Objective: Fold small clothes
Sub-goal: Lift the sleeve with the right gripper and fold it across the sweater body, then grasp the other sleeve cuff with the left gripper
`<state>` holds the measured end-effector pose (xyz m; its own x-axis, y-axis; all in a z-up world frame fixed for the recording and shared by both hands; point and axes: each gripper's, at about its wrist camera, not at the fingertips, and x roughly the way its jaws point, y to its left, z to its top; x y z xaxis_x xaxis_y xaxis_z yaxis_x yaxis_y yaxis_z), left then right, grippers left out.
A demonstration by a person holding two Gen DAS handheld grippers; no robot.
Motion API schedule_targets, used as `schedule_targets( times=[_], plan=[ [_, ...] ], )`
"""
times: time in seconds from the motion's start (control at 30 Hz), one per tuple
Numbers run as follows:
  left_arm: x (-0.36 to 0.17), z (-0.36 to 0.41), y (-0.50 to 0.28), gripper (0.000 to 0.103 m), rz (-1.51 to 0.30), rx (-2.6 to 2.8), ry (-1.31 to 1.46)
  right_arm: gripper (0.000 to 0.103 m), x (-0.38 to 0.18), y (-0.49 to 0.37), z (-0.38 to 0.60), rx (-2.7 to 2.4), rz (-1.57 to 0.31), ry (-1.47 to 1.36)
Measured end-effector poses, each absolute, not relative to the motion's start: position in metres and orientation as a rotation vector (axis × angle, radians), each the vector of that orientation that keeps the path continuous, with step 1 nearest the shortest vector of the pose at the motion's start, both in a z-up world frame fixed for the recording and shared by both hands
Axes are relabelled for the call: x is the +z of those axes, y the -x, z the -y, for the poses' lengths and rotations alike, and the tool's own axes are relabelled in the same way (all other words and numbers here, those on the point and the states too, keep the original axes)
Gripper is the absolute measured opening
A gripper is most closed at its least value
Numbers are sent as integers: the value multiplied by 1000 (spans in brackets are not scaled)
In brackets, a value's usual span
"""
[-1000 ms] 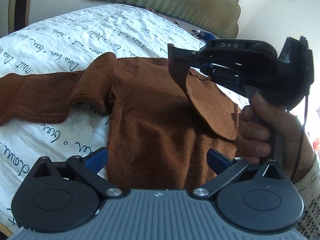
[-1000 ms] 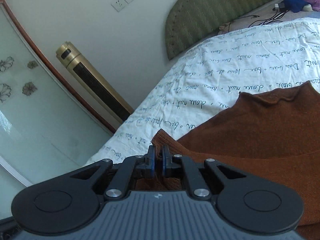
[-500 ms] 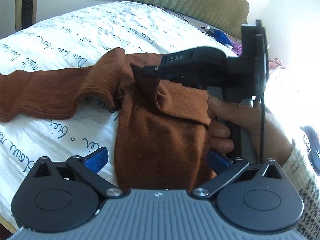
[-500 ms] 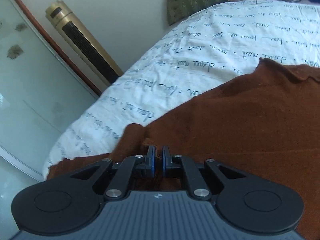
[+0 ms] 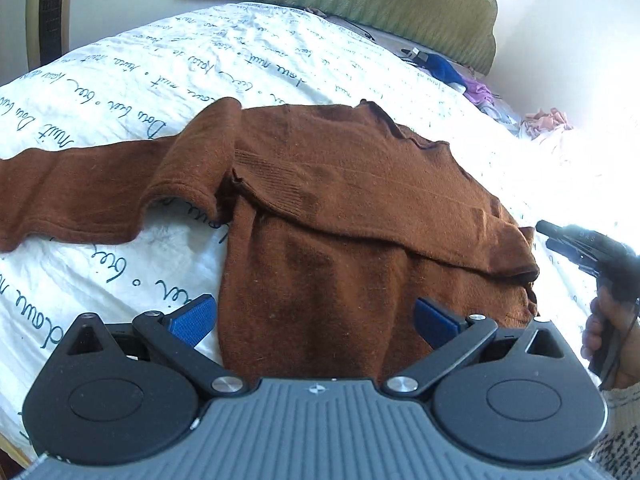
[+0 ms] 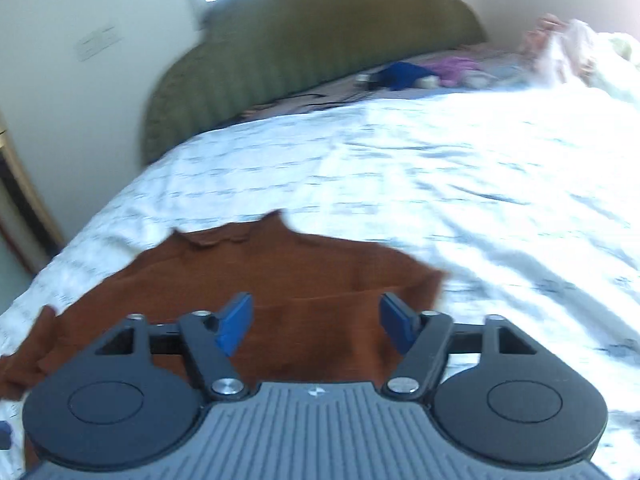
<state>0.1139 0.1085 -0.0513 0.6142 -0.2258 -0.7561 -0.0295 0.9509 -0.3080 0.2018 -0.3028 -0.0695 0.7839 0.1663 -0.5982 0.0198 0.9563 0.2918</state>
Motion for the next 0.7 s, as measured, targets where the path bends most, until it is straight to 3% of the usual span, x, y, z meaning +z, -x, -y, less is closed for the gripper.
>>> schedule_targets(
  times=[0.03,0.2,0.23,0.3,0.5,0.67,0.7],
  plan=[
    [-52,-104,-116,103,-910,-120,293,42,-74,-203,319,43,-671,-309],
    [-45,-83,-116,103,-896,-133,258,42,-108,-222,368,70,-702,-494],
    [-44,-80,-115,103,-893,-136,255,36,-113,-227,369,84,-718,-499],
    [-41,-72,-114,103,-889,-138,243,3,-122,-232,364,112,-729,-481],
    [-40,-61,-110,103,-890,-137,196,2,-104,-221,383,108,-654,-429],
    [-46,-65,-111,103,-913,-126,195,2,-135,-238,404,52,-762,-401],
    [-46,-66,-109,103,-909,-123,194,8,-129,-234,405,20,-775,-399]
  ],
)
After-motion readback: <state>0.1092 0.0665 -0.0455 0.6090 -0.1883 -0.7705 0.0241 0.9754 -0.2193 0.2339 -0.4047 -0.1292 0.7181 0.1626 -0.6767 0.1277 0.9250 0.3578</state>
